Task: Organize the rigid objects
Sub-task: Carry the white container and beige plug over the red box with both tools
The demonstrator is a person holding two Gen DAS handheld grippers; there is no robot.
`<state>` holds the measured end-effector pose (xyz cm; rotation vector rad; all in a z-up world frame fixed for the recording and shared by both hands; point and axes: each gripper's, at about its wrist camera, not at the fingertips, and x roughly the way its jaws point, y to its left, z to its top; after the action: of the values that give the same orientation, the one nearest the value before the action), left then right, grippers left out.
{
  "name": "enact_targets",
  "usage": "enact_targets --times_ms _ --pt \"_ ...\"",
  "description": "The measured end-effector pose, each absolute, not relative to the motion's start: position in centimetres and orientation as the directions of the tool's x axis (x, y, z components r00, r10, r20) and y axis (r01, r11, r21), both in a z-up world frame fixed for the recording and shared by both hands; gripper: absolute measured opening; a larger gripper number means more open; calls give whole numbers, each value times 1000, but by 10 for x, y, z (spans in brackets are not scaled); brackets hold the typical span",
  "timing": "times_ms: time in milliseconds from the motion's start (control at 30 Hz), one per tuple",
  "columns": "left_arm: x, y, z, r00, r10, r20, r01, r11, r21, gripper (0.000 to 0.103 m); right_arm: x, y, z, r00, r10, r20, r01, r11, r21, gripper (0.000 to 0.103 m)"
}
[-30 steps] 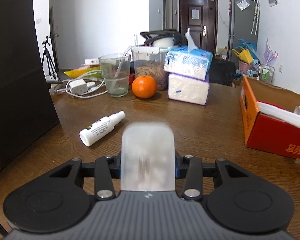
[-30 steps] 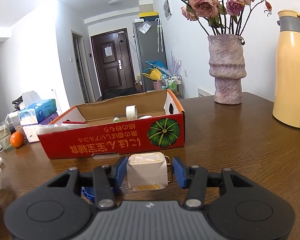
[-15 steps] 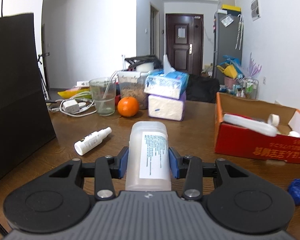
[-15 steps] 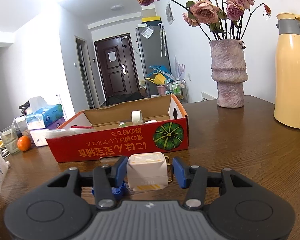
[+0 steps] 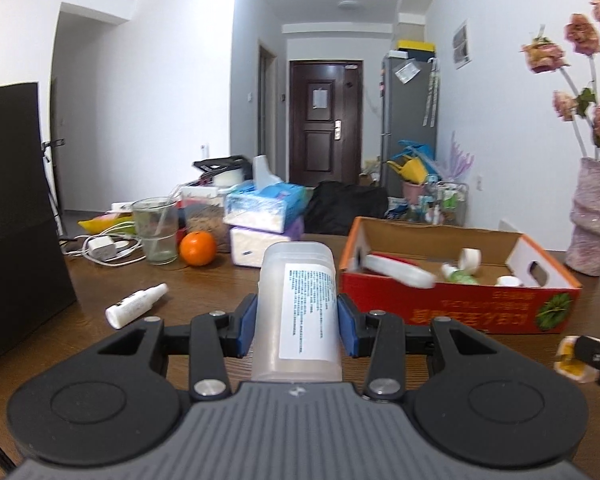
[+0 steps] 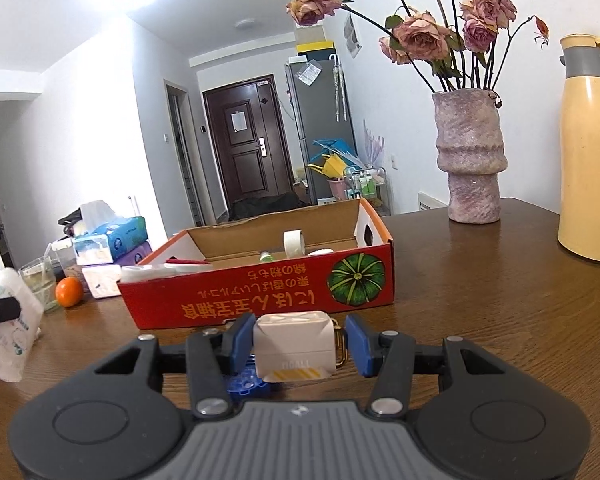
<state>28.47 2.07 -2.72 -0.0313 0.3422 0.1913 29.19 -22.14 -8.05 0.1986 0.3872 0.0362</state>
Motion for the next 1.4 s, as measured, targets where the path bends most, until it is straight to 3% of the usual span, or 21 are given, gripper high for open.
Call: enact_targets --times_ms 633,1400 --pt "297 -38 -5 944 82 -319 -88 996 -6 42 293 -230 -56 945 111 -306 -37 970 239 49" --pt "374 -70 14 955 32 -294 -59 995 -82 42 354 -238 -39 964 87 -250 -23 968 249 49"
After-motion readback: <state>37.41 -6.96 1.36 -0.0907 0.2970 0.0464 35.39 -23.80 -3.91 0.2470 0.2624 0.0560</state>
